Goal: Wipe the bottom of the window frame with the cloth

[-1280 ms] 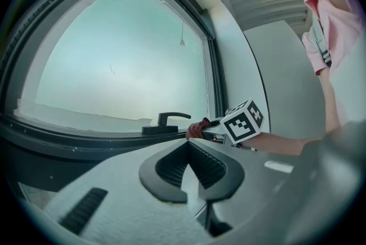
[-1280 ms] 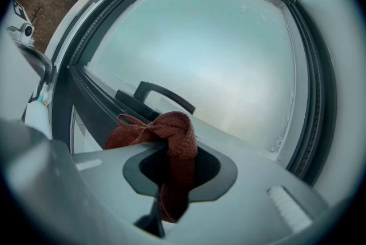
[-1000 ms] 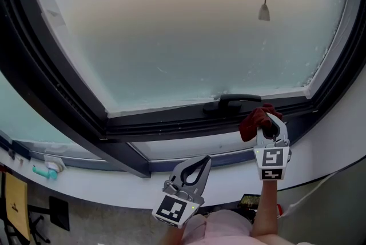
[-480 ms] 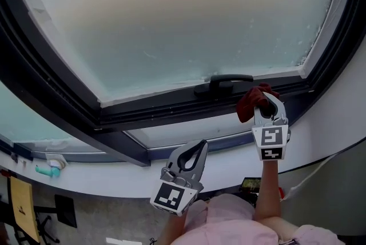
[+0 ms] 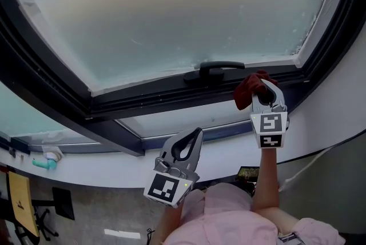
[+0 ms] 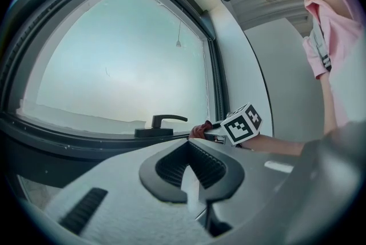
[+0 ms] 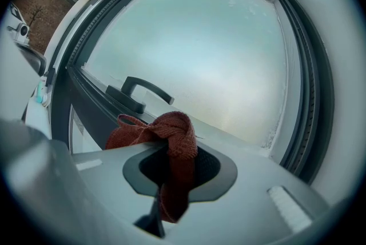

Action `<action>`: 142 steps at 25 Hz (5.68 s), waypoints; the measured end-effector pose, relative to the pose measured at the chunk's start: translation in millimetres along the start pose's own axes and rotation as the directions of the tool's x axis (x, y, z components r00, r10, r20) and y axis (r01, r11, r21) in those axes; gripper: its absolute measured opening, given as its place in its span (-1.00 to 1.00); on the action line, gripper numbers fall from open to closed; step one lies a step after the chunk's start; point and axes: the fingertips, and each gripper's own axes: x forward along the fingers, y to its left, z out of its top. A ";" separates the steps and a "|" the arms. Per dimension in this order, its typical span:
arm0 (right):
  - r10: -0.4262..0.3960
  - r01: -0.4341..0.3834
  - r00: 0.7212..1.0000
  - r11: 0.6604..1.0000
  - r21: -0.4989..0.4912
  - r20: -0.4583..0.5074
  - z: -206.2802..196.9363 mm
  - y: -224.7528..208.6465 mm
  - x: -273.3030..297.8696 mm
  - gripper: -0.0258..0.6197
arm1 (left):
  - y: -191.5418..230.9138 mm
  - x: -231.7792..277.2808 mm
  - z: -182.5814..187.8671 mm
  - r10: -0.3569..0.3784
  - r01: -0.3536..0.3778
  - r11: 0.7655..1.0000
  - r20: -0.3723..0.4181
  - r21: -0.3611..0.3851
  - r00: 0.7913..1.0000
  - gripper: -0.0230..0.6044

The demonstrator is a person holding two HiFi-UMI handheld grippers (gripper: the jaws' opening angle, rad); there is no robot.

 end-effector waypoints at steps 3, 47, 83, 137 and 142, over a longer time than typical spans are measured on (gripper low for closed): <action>0.008 -0.008 1.000 1.000 -0.004 0.006 -1.0 -3.1 0.5 -0.71 | -6.5 4.4 2.9 0.003 -0.003 1.000 0.020 0.004 1.000 -0.93; -0.036 0.036 0.999 0.999 0.010 -0.011 -31.0 -64.2 -6.6 -0.71 | -70.4 16.7 -2.9 -0.062 0.063 0.998 0.027 -0.021 0.998 -0.93; -0.138 0.140 0.989 0.989 0.054 -0.052 -50.6 -106.9 -8.1 -0.71 | -58.9 22.1 -1.1 -0.090 0.092 0.994 0.036 -0.050 0.995 -0.93; -0.132 0.085 0.987 0.911 0.403 0.091 -61.1 -43.7 -25.0 -0.71 | -43.7 16.0 -4.2 -0.123 0.123 0.992 0.005 -0.036 0.992 -0.93; -0.116 0.066 0.984 0.941 0.331 0.135 -32.5 12.9 -21.2 -0.74 | -36.0 2.3 2.4 -0.153 0.153 0.988 0.001 -0.029 0.988 -0.93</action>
